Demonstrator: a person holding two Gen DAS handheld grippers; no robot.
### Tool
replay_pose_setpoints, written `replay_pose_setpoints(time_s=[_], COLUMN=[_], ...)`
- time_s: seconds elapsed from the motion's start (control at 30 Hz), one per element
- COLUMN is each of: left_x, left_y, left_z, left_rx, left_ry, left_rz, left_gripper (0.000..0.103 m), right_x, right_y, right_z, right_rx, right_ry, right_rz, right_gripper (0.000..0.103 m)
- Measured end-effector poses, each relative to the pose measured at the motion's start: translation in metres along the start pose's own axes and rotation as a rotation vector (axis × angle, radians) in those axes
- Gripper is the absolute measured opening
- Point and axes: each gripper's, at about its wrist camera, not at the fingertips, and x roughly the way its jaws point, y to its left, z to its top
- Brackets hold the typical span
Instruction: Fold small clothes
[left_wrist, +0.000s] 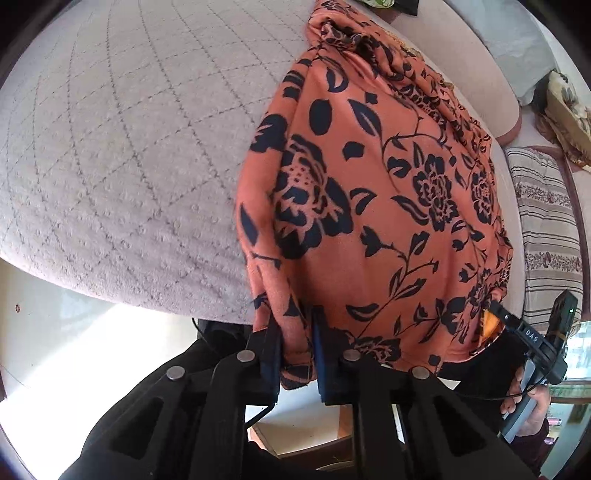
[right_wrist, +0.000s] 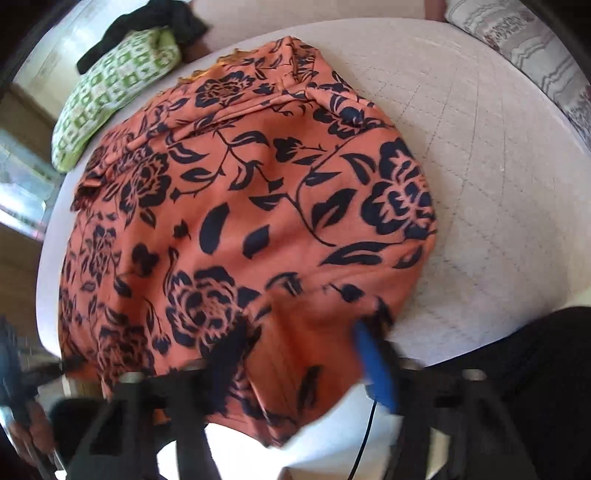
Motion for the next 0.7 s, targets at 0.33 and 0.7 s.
replay_pose_setpoints(time_s=[0.33,0.7], left_x=[-0.039,-0.11], left_y=[-0.018,-0.044], left_z=[0.027,0.13], left_rx=[0.009,0.009], left_ry=[-0.095,-0.25], left_rz=[-0.196,-0.296], left_gripper=[0.013,0.012], right_x=[-0.013,-0.028], right_y=[-0.087,-0.077], right_z=[0.007,0.115], right_rx=[0.323,0.469], right_ry=[0.085,-0.064], right_rz=[0.454,0.74], right_gripper=[0.011,0.008])
